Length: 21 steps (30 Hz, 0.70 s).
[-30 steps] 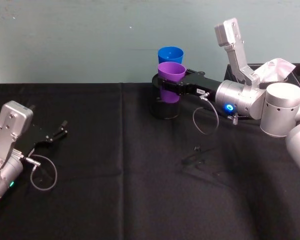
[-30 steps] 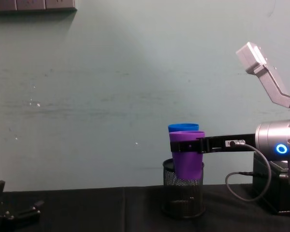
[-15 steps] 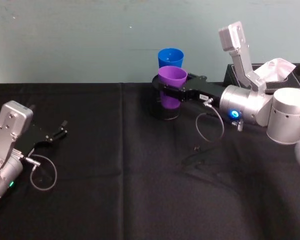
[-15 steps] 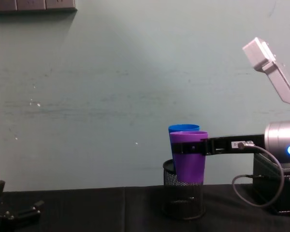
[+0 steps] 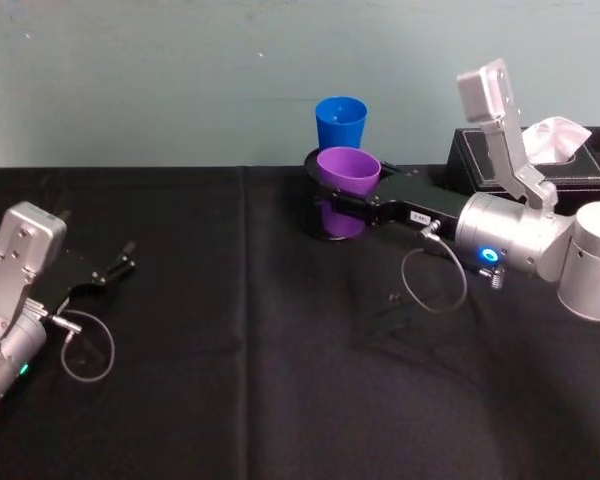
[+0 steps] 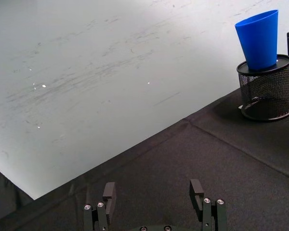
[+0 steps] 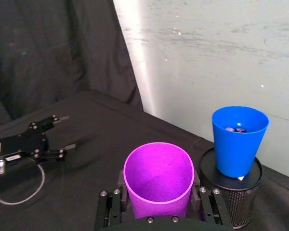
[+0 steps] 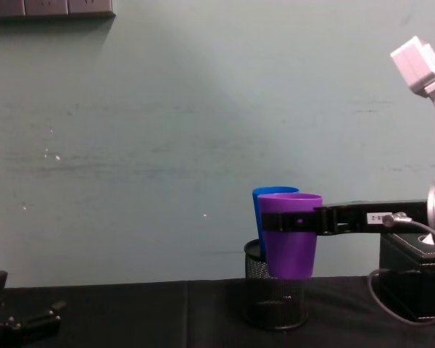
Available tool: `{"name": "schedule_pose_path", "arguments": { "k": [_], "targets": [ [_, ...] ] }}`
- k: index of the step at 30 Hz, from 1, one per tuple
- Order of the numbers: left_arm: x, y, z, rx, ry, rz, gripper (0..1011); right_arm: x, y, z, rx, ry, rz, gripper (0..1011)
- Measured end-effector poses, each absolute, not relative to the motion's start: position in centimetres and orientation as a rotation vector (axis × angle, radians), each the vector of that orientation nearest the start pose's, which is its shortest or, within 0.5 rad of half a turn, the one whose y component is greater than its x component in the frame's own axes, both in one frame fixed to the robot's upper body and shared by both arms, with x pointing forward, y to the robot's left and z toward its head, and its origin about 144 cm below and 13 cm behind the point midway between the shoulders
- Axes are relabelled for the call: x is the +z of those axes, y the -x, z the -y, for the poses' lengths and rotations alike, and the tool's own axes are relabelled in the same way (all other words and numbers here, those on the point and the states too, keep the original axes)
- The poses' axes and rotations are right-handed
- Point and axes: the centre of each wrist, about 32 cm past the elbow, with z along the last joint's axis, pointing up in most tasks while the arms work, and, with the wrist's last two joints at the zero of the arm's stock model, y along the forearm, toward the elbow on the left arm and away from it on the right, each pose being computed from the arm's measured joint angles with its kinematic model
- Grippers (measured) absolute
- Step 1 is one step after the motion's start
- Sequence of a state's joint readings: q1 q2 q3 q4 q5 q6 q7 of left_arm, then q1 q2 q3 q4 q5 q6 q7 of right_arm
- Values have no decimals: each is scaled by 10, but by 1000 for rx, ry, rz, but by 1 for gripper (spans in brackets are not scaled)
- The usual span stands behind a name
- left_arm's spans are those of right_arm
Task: Pick up one cup with a gripper and tap it against the other cup.
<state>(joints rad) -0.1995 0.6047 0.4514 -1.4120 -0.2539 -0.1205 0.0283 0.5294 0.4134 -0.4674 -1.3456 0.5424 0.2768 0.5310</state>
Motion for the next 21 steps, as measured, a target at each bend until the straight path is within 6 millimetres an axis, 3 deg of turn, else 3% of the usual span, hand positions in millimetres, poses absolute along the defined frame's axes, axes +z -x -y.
{"name": "schedule_pose_path", "arguments": {
  "k": [13,21],
  "targets": [
    [1140,-489,-310,1248,-304,285,1000,1247,-545,251,-723,139,-76,724],
    [1140,-489,-310,1248,-304,285,1000,1246,-545,251,-725,140,-76,724]
  ]
}}
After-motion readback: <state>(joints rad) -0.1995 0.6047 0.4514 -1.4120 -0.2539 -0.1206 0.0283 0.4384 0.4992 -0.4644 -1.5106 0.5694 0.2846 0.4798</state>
